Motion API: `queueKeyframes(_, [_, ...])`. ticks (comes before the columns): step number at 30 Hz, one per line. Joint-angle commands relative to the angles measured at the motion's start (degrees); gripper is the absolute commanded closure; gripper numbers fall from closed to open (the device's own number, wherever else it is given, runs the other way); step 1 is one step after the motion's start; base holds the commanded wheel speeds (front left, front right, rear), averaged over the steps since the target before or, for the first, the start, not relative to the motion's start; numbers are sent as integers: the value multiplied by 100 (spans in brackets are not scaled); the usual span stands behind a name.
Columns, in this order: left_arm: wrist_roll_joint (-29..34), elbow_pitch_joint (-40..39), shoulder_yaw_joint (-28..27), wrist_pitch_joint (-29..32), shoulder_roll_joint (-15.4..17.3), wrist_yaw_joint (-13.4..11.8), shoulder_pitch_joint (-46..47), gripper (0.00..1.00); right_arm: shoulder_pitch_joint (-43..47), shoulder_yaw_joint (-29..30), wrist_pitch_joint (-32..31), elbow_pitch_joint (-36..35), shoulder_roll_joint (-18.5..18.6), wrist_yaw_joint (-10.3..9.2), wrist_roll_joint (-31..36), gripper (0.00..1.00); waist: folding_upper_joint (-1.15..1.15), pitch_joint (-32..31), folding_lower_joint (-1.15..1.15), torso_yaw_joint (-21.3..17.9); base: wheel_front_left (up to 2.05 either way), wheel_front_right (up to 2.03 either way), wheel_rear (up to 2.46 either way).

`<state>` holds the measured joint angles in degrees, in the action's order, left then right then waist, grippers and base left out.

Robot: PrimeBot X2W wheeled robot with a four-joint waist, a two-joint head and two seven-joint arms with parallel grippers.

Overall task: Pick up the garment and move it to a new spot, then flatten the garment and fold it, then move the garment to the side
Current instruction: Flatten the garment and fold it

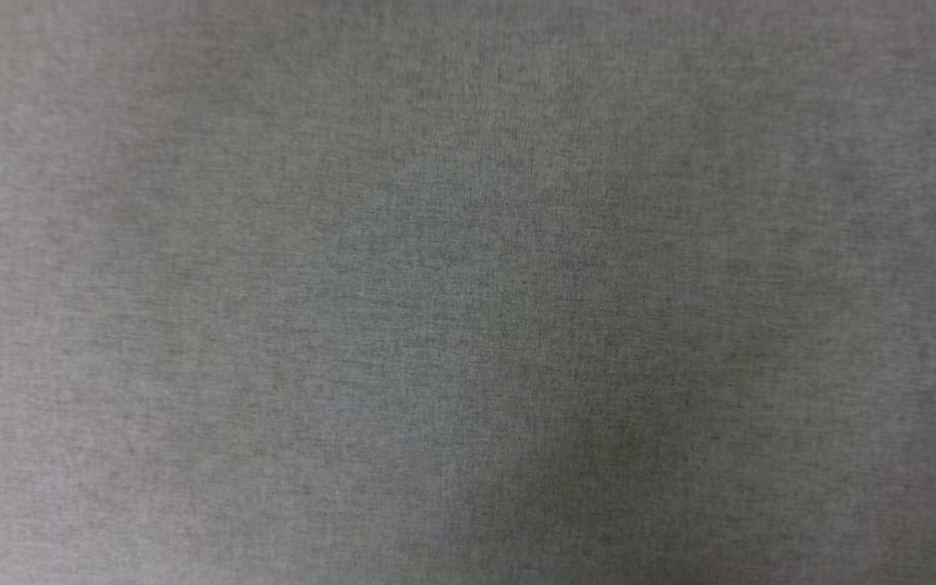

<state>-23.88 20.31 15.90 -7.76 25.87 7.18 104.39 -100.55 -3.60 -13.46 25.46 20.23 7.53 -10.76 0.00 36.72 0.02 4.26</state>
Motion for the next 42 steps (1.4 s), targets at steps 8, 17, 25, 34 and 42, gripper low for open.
queueKeyframes(8, [-108, 597, 336, -362, -39, 20, 74, 100, -232, -375, 508, 880, -30, -9, 33, 100, 0, 353, -2, -19, 0, 0, 0])
queueKeyframes(17, [-362, 799, 441, -667, 120, 21, -1113, 100, 599, -839, 1041, 1518, -48, -9, -327, 100, 0, 281, -2, -85, 0, 0, 0])
queueKeyframes(25, [-464, 288, 245, -750, 116, -17, -2948, 100, 1862, -1397, 1439, 1632, 19, -9, -864, 100, 0, -111, -2, -116, 0, 0, 0])
queueKeyframes(34, [-333, -804, -255, -749, -172, -301, -5653, 100, 3875, -1941, 1541, 981, 391, -9, -1396, 100, 0, -873, -2, -121, 0, 0, 0])
queueKeyframes(42, [-319, -1326, -300, -749, -206, -426, -7827, 100, 5718, -2114, 1359, 315, 645, -9, -1724, 100, 0, -1664, -2, -170, 0, 0, 0])
